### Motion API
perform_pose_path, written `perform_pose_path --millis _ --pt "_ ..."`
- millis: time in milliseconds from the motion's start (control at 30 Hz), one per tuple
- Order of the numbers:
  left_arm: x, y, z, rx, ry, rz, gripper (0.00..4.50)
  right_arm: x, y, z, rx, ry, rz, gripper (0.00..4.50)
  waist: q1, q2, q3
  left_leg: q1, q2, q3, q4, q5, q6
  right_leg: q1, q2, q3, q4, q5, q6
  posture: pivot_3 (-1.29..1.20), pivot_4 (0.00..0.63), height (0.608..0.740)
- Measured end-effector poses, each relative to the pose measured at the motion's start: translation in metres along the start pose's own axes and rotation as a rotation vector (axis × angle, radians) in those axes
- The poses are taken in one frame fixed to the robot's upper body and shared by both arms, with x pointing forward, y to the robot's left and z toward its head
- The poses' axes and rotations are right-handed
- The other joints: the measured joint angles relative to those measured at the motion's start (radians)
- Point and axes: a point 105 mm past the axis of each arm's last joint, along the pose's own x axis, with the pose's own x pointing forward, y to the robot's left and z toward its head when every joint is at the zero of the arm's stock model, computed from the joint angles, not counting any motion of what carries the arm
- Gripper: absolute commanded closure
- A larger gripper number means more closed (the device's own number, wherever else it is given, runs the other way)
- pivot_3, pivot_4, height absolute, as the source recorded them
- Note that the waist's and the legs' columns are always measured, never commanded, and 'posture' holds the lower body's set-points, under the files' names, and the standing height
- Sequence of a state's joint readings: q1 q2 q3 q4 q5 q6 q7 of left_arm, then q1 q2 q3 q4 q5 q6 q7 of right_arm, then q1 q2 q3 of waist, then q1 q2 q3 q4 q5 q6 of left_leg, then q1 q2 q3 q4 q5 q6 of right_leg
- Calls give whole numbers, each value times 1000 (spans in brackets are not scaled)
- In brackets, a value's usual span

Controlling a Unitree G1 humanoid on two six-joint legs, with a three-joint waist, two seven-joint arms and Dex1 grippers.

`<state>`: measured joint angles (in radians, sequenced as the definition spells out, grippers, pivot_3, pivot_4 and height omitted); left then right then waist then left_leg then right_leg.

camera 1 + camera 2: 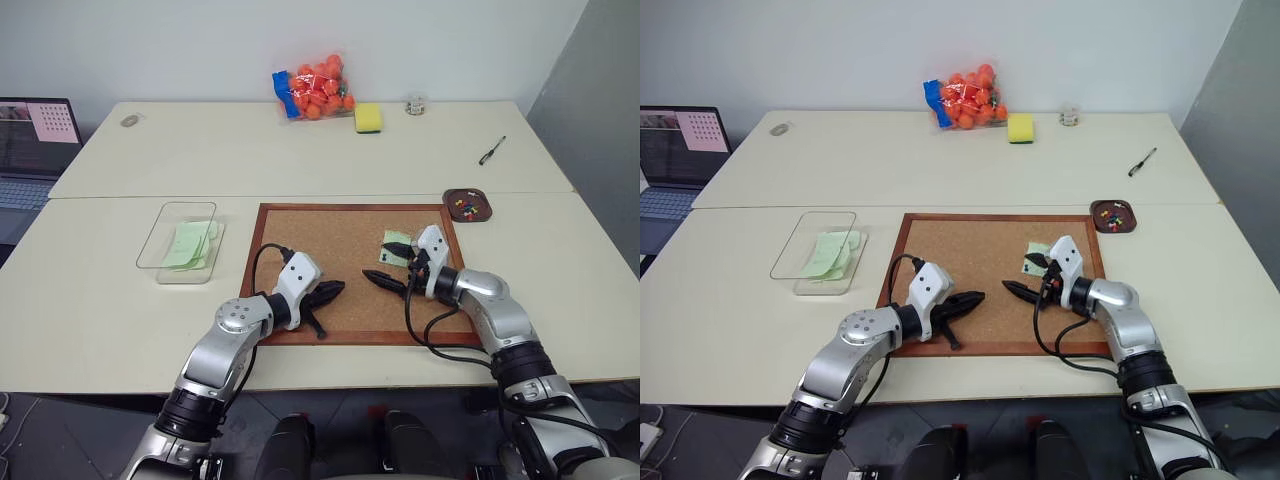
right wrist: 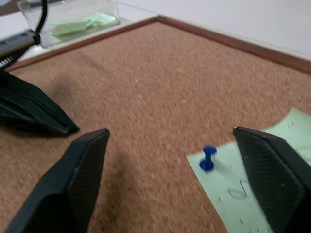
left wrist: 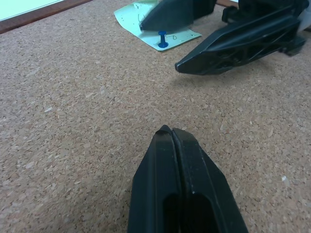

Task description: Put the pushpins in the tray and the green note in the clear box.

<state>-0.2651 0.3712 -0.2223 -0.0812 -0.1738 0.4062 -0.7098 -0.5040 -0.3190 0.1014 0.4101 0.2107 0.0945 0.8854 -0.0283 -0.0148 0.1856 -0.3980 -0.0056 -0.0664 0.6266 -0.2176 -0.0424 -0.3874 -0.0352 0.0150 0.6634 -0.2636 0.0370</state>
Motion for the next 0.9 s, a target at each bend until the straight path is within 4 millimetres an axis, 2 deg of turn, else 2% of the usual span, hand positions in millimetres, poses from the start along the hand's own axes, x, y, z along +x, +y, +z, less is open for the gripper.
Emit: perform_pose_path --millis 100,233,533,900 --pt "0 0 0 -2 0 2 4500 2 -3 1 -3 -5 -8 1872 -1 0 0 0 0 0 0 0 0 0 0 0 0 0 0 0 150 740" --pt "-1 0 0 -1 -1 2 4500 3 -5 1 -5 -5 -16 2488 -1 0 0 0 0 0 0 0 0 0 0 0 0 0 -1 0 150 740" --pt "-1 -1 -1 0 -1 1 4500 1 -9 1 -18 -3 -34 4404 -1 0 0 0 0 0 0 0 0 0 0 0 0 0 -1 0 150 740" --pt "0 -1 0 1 -2 2 4500 0 -11 2 -50 -2 -42 4466 -1 0 0 0 0 0 0 0 0 0 0 0 0 0 -1 0 150 740"
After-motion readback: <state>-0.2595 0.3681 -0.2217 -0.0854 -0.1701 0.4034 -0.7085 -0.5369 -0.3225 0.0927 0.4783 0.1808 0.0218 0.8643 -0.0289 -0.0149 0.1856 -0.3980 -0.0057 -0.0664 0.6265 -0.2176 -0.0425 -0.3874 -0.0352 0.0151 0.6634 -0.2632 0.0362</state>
